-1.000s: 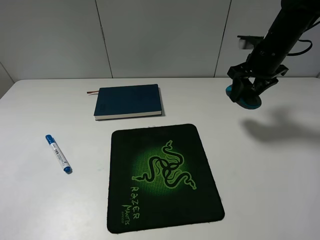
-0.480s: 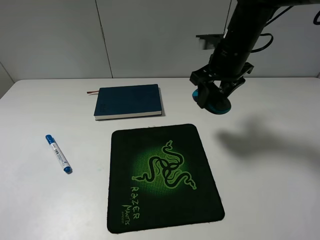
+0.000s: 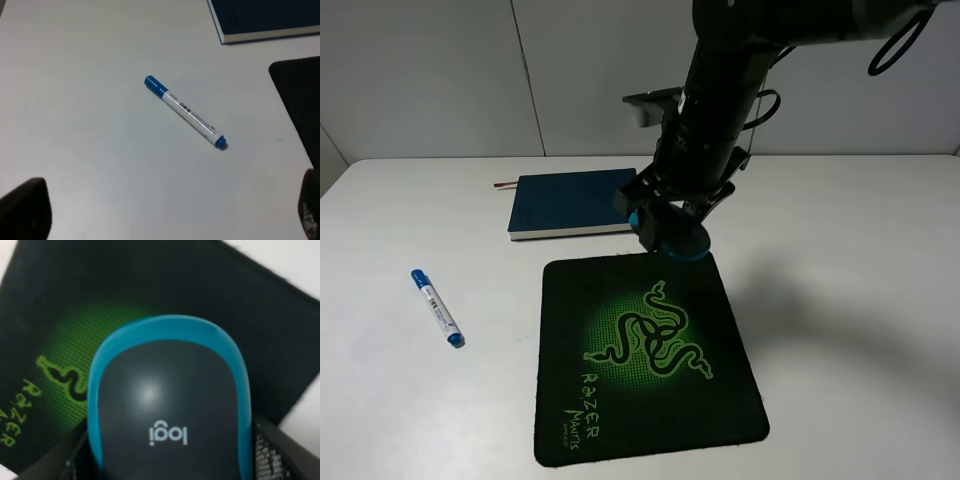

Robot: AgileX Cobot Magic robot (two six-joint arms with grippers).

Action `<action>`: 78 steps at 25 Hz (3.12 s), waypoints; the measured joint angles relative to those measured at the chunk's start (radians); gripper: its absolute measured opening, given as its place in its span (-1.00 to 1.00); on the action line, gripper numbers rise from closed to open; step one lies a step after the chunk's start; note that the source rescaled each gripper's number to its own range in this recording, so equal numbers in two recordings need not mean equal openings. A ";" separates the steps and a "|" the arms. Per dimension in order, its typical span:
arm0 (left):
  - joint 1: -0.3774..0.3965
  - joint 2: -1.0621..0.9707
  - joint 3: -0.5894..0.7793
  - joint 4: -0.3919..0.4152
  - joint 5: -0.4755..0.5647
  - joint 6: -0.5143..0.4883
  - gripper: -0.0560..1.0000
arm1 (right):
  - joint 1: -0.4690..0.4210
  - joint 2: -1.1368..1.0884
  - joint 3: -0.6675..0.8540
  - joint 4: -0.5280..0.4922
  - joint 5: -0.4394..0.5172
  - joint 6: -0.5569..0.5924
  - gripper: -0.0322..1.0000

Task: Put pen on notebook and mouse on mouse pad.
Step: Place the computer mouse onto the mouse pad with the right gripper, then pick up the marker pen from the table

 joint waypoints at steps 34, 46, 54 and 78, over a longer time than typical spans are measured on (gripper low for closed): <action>0.000 0.000 0.000 0.000 0.000 0.000 0.97 | 0.101 0.046 0.437 0.036 -0.510 0.078 -0.94; 0.000 0.000 0.000 0.000 0.000 0.000 0.97 | 0.101 0.044 0.437 0.039 -0.517 0.075 0.96; 0.000 0.000 0.000 0.000 0.000 0.000 0.97 | 0.101 -0.067 0.436 0.034 -0.431 0.074 1.00; 0.000 0.000 0.000 0.000 0.000 0.000 0.97 | 0.101 -0.648 0.439 0.002 0.209 0.078 1.00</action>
